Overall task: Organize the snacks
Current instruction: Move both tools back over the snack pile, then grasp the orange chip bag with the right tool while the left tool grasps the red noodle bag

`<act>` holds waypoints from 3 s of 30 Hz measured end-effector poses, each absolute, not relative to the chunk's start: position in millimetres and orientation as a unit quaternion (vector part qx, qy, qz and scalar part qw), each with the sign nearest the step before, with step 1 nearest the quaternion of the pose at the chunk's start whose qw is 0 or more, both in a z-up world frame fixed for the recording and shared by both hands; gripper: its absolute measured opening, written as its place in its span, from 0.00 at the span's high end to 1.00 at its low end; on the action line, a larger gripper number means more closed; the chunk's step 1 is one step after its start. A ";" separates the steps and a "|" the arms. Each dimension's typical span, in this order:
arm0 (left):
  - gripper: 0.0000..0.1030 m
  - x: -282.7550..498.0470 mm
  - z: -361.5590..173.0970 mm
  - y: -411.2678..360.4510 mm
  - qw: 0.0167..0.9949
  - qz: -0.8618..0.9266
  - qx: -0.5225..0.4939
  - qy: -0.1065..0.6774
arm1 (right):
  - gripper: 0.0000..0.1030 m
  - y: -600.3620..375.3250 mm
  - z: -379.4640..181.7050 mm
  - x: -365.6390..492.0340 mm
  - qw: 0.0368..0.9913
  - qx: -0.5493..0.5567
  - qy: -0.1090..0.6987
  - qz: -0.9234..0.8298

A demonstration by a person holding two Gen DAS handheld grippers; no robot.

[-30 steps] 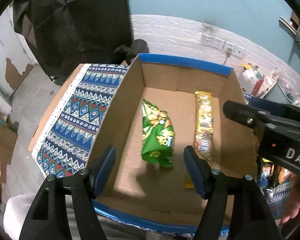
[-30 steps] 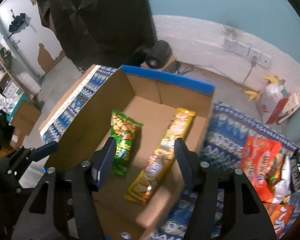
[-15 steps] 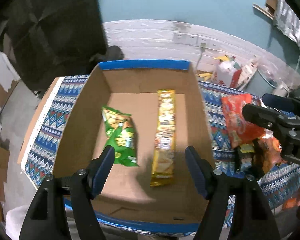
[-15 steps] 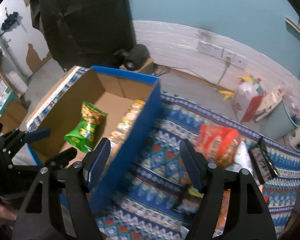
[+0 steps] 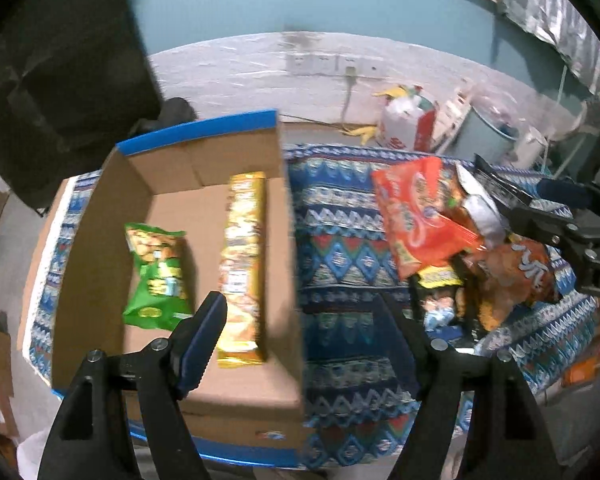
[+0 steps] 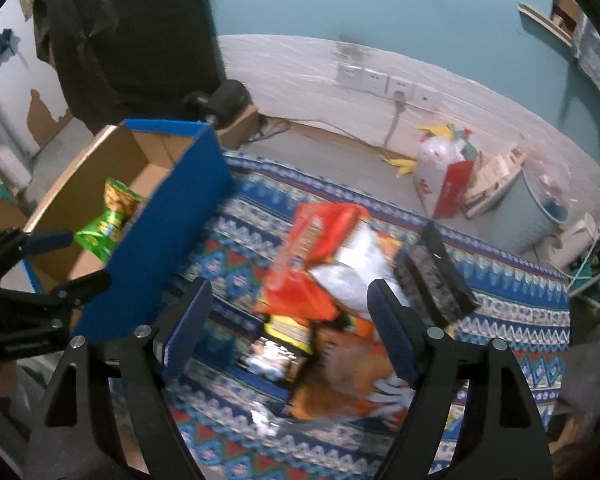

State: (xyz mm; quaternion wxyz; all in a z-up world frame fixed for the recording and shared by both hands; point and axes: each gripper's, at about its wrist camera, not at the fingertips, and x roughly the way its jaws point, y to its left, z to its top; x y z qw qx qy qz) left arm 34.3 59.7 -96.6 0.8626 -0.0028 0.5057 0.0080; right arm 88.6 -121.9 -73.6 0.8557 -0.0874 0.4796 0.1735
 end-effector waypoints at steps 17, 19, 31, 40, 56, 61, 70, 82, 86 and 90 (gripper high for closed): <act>0.25 47.2 -133.7 -24.5 0.831 -0.041 0.061 0.551 | 0.23 -206.5 -137.8 118.4 0.803 -0.004 0.569 0.175; 0.25 49.1 -136.6 -29.3 0.827 -0.045 0.065 0.556 | 0.23 -211.2 -145.6 116.6 0.794 0.001 0.581 0.180; 0.25 51.2 -145.5 -42.6 0.813 -0.052 0.058 0.577 | 0.22 -236.9 -162.9 75.0 0.762 0.000 0.623 0.176; 0.25 46.0 -152.2 -40.5 0.806 -0.052 0.054 0.588 | 0.22 -211.3 -181.0 57.4 0.745 -0.125 0.628 0.186; 0.25 61.9 -158.0 -25.4 0.799 -0.041 0.015 0.600 | 0.57 -200.4 -223.5 65.3 0.727 -0.174 0.631 0.207; 0.25 71.8 -153.6 -22.2 0.802 -0.038 -0.002 0.596 | 0.57 -205.0 -202.2 55.3 0.747 -0.153 0.612 0.210; 0.22 94.4 -143.4 -16.3 0.811 -0.025 -0.040 0.583 | 0.57 -234.4 -144.1 45.6 0.801 -0.100 0.558 0.192; 0.22 141.1 -158.1 -8.1 0.810 0.001 -0.124 0.573 | 0.57 -253.6 -110.1 83.2 0.853 -0.019 0.503 0.136; 0.22 157.7 -165.7 -8.9 0.810 0.007 -0.135 0.570 | 0.57 -262.2 -112.9 95.2 0.856 -0.006 0.501 0.128; 0.22 171.5 -176.7 -9.5 0.804 0.013 -0.145 0.576 | 0.57 -272.7 -117.7 104.8 0.857 0.008 0.501 0.123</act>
